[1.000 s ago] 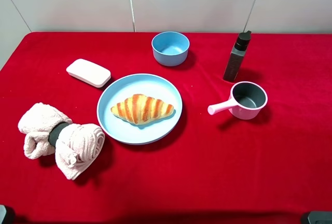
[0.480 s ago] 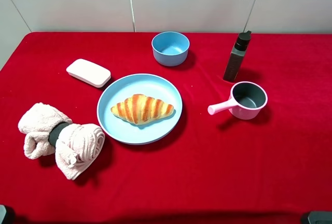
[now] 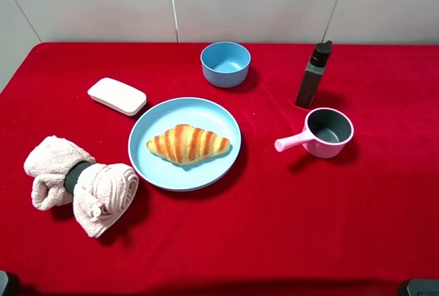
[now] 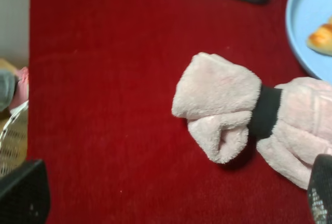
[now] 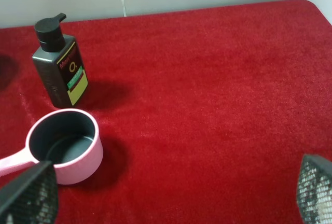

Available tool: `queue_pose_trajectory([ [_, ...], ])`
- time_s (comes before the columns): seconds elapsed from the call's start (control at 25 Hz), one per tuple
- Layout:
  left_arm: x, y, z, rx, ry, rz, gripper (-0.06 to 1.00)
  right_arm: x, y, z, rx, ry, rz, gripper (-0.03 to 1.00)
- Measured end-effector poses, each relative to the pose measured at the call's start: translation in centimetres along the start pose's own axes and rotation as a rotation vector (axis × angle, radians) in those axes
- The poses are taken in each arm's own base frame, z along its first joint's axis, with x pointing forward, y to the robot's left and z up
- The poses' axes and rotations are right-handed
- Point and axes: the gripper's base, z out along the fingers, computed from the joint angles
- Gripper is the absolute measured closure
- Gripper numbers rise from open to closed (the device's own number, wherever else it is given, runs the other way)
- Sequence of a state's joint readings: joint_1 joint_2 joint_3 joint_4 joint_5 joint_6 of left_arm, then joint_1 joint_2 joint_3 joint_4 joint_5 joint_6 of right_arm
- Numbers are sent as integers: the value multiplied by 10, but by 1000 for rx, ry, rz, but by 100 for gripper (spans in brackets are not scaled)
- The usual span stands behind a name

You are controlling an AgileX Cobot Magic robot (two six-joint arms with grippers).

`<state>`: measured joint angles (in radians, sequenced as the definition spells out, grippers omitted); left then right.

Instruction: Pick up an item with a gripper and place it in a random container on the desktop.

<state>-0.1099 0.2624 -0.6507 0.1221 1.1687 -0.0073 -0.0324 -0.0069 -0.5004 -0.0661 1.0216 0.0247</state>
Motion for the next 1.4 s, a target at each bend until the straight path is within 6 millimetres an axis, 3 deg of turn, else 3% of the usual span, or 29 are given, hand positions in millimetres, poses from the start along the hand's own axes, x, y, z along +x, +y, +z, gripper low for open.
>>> queue_pose_trajectory([
  [0.44,43,-7,5,-55,-176,-95,-5,0,0,0,0,0,0,28],
  [1.4,44,-7,4,-53,-194,-96,-5,0,0,0,0,0,0,28],
])
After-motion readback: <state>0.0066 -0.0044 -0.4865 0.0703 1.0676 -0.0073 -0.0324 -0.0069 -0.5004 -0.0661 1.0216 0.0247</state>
